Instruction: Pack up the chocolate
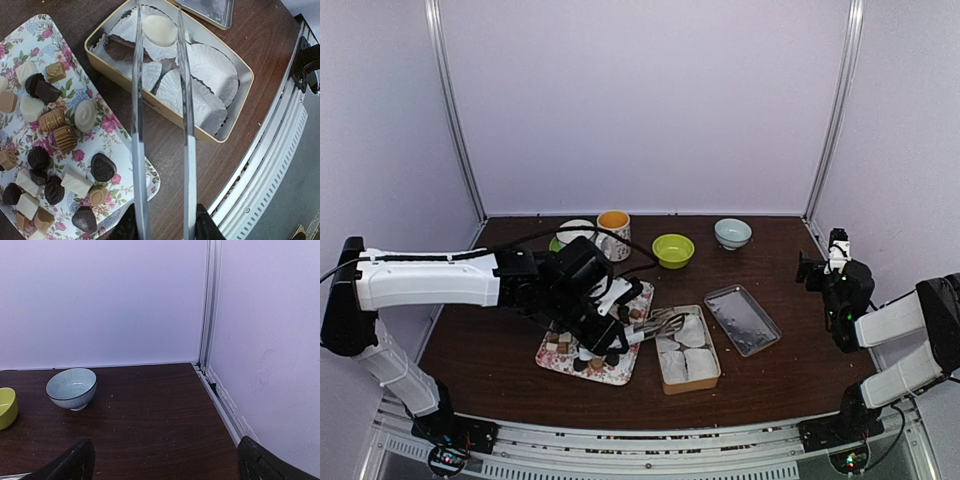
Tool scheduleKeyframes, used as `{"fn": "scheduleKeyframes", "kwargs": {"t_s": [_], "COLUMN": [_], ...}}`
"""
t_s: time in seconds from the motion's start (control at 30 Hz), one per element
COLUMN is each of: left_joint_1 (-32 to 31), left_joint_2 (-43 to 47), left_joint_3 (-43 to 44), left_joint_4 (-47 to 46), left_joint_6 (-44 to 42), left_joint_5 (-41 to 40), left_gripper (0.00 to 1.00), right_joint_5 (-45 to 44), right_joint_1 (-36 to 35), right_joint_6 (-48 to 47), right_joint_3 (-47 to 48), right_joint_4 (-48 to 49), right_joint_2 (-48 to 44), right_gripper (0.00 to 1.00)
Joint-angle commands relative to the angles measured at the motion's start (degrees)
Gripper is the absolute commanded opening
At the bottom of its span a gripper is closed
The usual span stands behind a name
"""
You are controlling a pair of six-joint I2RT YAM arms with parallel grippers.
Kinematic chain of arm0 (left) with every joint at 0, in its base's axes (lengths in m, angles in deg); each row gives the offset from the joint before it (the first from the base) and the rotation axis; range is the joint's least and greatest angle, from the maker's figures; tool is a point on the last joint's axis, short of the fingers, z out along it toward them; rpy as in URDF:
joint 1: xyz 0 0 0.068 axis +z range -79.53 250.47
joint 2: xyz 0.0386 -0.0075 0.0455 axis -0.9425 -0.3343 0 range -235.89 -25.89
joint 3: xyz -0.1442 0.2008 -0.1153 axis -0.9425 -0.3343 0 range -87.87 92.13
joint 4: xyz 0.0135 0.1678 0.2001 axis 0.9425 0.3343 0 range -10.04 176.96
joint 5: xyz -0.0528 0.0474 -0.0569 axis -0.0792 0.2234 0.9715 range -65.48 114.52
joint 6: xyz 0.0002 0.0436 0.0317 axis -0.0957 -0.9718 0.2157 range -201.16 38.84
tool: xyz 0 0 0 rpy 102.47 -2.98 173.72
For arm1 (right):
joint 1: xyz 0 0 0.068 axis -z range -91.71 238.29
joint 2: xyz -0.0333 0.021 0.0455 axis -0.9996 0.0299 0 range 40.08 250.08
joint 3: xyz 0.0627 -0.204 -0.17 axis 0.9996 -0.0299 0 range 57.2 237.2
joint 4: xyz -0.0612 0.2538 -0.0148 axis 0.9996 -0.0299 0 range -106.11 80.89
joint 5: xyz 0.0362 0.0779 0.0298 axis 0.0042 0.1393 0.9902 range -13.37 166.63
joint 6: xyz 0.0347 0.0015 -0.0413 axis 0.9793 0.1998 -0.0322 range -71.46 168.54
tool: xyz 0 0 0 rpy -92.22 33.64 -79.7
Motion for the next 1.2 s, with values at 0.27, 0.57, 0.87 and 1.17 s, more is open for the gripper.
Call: {"fn": "scheduleKeyframes", "kwargs": {"t_s": [0.27, 0.57, 0.87, 1.17], "left_joint_1": [0.06, 0.04, 0.06, 0.04], "left_joint_2": [-6.0, -10.47, -12.71, -10.09], "left_joint_3": [5.65, 8.86, 10.49, 10.45], "left_joint_4": [-5.18, -5.97, -4.71, -4.23], "left_joint_6": [-3.72, -3.18, -2.69, -3.97], "left_joint_5": [-0.47, -2.31, -6.34, -6.83], "left_gripper": [0.25, 0.25, 0.33, 0.51], "right_joint_5": [-0.92, -0.92, -0.92, -0.92], "right_joint_1": [0.4, 0.4, 0.4, 0.36], "right_joint_6": [0.39, 0.44, 0.35, 0.38], "right_joint_3": [0.94, 0.93, 0.88, 0.89], "right_joint_4": [0.36, 0.36, 0.36, 0.36], "right_joint_2": [0.27, 0.22, 0.23, 0.26], "right_gripper": [1.0, 1.0, 1.0, 1.0]}}
